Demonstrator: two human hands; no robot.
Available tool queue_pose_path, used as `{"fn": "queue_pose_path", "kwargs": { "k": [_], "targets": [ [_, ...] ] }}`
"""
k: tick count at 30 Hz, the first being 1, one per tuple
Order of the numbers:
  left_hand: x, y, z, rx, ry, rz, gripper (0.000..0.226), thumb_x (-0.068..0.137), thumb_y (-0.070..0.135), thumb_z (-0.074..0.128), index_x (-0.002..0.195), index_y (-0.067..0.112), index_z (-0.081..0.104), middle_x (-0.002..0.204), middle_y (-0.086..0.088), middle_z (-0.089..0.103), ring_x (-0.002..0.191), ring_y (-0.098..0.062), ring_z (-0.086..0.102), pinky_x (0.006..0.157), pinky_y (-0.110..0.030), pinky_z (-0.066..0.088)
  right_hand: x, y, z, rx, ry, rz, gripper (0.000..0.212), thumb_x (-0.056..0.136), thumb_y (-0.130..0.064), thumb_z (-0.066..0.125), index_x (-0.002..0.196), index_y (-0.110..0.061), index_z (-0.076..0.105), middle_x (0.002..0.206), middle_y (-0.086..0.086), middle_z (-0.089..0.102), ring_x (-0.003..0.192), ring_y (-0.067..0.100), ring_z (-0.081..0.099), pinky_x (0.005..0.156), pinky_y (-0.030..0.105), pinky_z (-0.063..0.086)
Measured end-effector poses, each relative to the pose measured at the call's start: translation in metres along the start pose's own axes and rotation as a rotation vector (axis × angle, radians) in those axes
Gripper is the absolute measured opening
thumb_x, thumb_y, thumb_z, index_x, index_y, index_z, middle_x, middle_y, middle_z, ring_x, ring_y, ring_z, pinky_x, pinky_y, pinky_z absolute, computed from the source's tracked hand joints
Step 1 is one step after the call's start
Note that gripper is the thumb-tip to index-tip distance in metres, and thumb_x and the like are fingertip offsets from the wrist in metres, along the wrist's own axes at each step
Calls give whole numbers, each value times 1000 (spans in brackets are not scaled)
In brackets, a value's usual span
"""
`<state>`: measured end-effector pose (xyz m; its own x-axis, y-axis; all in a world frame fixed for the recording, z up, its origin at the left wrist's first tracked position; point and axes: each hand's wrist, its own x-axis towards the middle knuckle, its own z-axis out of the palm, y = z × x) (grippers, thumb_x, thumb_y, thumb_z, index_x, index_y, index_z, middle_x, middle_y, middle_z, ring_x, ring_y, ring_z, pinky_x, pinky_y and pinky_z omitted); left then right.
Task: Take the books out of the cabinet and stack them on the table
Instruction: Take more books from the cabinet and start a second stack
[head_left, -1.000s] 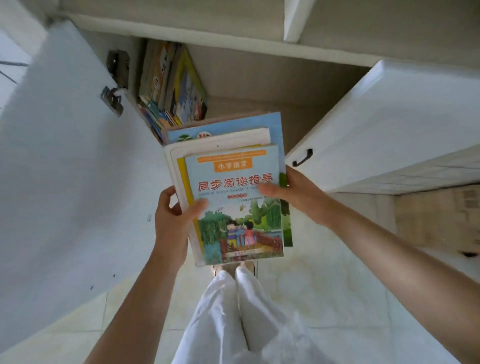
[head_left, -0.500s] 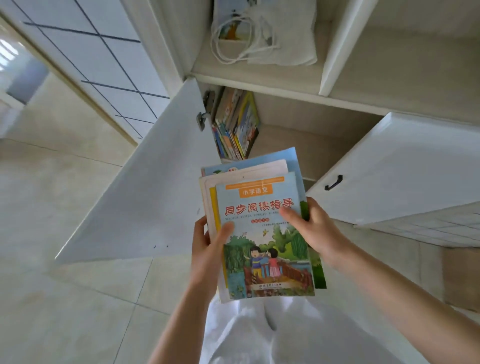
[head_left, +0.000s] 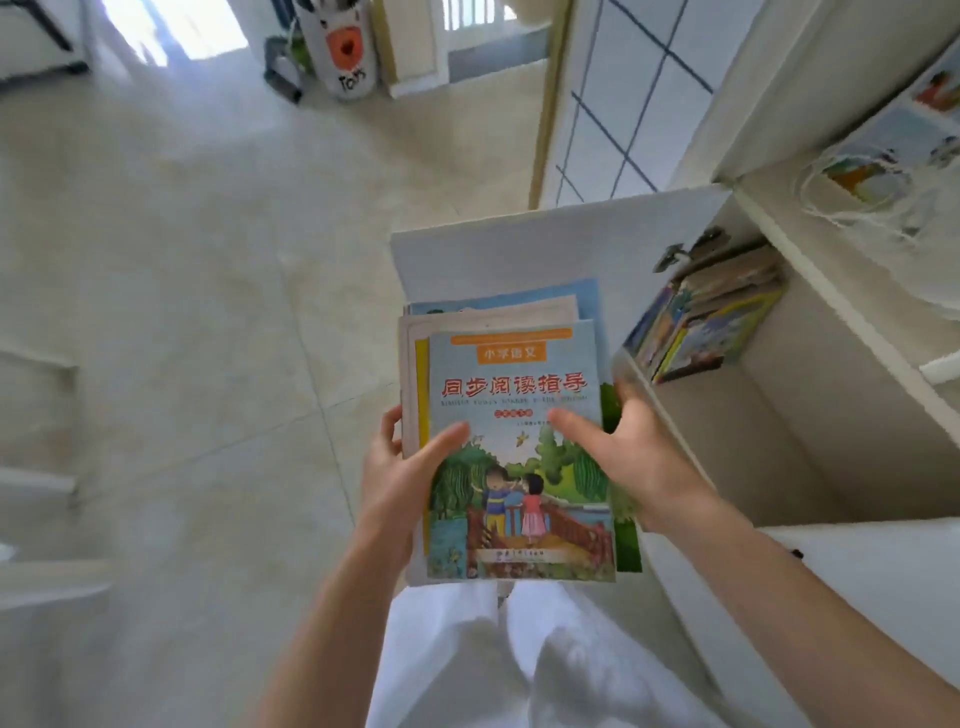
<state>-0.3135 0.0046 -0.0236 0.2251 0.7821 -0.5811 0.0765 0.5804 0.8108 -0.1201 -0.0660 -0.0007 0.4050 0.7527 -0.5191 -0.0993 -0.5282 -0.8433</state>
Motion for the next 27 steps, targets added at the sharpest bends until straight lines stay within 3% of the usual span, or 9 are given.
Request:
{"fn": "queue_pose_path", "kwargs": {
  "k": [3,5,9,15,22,27],
  "targets": [
    [-25,-6,-42,-91,162,41,55,72,22,81,108,42,44,106,-9,69,87,-29,73,78,-51,59,-4,-17,39,-75,-149,-45,41,80,-33,72,114,-26,49,103,-5,68,88,14,69,66,33,59],
    [-42,-12,-70,-155,259,57,52,75,22,80,110,42,47,106,-8,69,87,-29,74,78,-51,59,-7,-25,69,-116,-259,-54,45,79,-33,72,117,-26,49,105,-3,67,91,17,69,69,36,60],
    [-78,-31,-124,-275,451,70,66,75,24,81,129,28,44,104,-8,72,85,-28,74,77,-53,59,-18,-28,138,-231,-430,-86,48,77,-34,74,117,-24,50,105,-2,68,89,19,70,68,38,61],
    [-143,-71,-201,-468,761,105,49,76,20,80,117,28,54,100,-5,73,82,-26,75,76,-50,60,-58,-17,250,-416,-663,-182,61,76,-34,75,129,-23,46,109,1,68,90,22,71,73,46,61],
    [-226,-126,-295,-642,1030,101,42,76,19,80,108,34,56,99,-1,73,80,-21,75,75,-43,61,-139,20,381,-544,-916,-197,60,81,-25,72,132,-25,41,102,-1,68,83,19,71,61,36,60],
    [-286,-162,-366,-740,1173,98,43,75,20,80,106,37,55,102,0,73,84,-21,75,79,-45,60,-206,51,472,-624,-1064,-193,58,80,-27,72,130,-25,43,102,-2,69,80,17,72,62,39,61]
  ]
}}
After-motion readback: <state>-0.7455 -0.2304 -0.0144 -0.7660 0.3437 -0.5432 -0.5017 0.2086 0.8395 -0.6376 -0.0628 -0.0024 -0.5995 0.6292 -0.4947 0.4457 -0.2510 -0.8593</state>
